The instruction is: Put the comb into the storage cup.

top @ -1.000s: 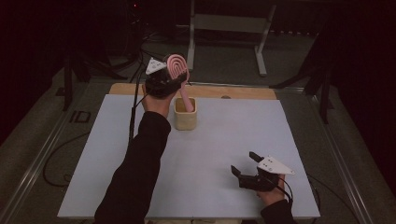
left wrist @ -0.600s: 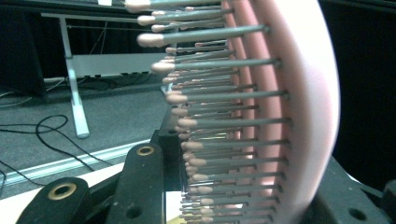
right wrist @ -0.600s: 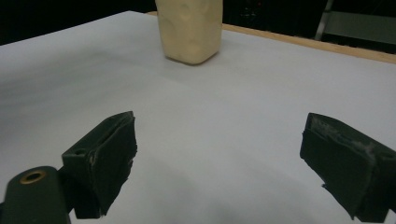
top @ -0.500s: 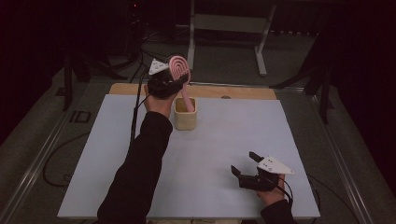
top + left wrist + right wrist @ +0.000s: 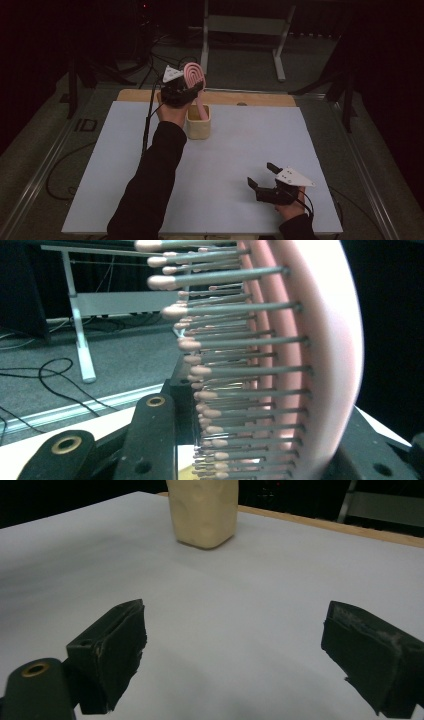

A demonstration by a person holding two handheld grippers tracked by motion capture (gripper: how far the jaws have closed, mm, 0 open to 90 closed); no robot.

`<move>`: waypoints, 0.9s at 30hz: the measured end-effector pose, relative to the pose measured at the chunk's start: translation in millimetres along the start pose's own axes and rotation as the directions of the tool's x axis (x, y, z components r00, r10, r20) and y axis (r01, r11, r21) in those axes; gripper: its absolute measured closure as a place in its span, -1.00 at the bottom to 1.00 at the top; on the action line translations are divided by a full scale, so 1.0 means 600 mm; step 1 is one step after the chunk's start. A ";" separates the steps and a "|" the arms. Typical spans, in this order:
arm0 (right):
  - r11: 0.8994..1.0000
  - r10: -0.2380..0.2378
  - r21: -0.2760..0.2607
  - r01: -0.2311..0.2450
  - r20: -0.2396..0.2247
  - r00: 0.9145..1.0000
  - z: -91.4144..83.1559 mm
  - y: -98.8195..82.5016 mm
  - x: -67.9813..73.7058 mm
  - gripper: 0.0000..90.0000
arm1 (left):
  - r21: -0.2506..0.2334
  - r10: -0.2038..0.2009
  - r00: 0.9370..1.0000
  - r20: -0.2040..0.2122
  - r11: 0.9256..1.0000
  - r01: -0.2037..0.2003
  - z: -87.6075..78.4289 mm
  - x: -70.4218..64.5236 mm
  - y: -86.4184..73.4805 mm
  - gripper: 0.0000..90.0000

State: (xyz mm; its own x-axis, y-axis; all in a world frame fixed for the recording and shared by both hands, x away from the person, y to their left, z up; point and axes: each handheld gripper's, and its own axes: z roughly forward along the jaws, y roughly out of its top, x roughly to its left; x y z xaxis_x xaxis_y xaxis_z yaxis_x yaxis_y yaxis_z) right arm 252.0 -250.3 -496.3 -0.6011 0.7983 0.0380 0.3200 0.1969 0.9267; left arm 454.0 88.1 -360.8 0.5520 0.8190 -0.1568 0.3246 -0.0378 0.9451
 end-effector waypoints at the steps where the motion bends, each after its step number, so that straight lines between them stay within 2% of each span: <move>1: 1.000 -0.001 0.000 0.001 0.000 1.000 0.000 0.000 0.000 -0.77 | 0.002 0.000 1.000 0.001 1.000 0.000 0.001 0.000 -0.002 0.38; 22: 1.000 0.001 0.001 -0.001 -0.005 1.000 0.001 0.000 0.001 -0.76 | 0.034 -0.008 1.000 -0.008 0.999 0.008 0.010 0.003 -0.026 0.38; 27: 1.000 -0.002 0.003 0.002 -0.005 1.000 0.001 0.000 0.001 -0.76 | 0.050 0.001 1.000 -0.014 0.999 0.000 0.014 0.004 -0.033 0.38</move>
State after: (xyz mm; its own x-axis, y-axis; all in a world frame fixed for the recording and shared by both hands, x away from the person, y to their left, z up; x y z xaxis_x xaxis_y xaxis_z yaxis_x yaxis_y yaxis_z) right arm 252.3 -249.6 -496.8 -0.6056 0.7949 0.0379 0.3209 0.2004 0.9257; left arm 455.4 86.0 -382.1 0.5414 0.8269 -0.1521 0.3623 -0.0662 0.9297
